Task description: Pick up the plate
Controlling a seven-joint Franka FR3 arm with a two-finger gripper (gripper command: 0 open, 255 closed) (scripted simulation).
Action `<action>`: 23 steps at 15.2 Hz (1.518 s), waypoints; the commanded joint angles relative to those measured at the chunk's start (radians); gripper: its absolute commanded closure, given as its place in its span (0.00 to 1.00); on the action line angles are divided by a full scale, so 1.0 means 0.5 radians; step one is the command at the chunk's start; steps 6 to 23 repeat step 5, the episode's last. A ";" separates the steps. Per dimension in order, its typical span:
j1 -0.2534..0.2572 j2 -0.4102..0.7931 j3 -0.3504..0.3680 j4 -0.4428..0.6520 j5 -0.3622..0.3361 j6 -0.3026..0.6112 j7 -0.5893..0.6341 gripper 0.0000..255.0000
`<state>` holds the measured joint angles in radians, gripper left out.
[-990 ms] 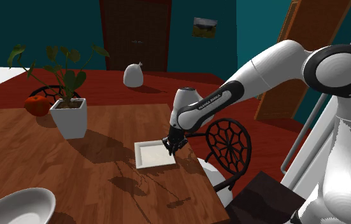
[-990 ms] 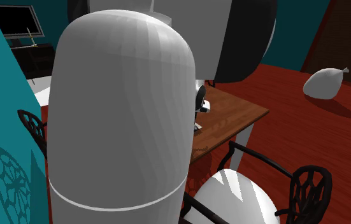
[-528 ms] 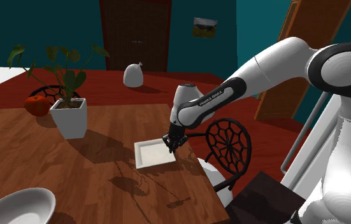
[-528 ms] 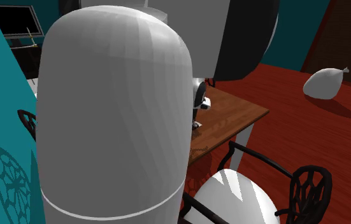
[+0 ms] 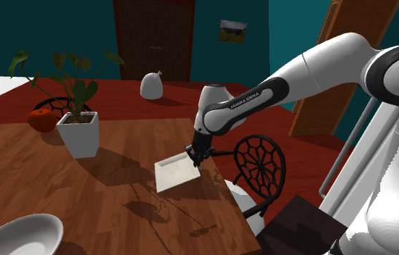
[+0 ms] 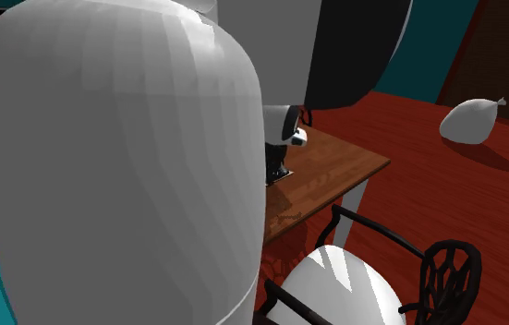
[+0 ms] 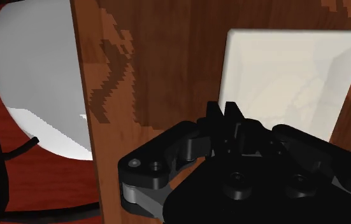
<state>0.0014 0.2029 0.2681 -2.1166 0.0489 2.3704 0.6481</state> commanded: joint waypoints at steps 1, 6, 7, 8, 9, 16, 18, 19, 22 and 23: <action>-0.002 -0.034 0.003 0.020 0.009 -0.054 0.000 1.00; -0.005 -0.068 0.005 0.040 0.018 -0.106 -0.003 1.00; -0.005 -0.068 0.005 0.040 0.018 -0.106 -0.003 1.00; -0.005 -0.068 0.005 0.040 0.018 -0.106 -0.003 1.00; -0.005 -0.068 0.005 0.040 0.018 -0.106 -0.003 1.00; -0.005 -0.068 0.005 0.040 0.018 -0.106 -0.003 1.00; -0.005 -0.068 0.005 0.040 0.018 -0.106 -0.003 1.00; -0.005 -0.068 0.005 0.040 0.018 -0.106 -0.003 1.00; -0.005 -0.068 0.005 0.040 0.018 -0.106 -0.003 1.00; -0.005 -0.068 0.005 0.040 0.018 -0.106 -0.003 1.00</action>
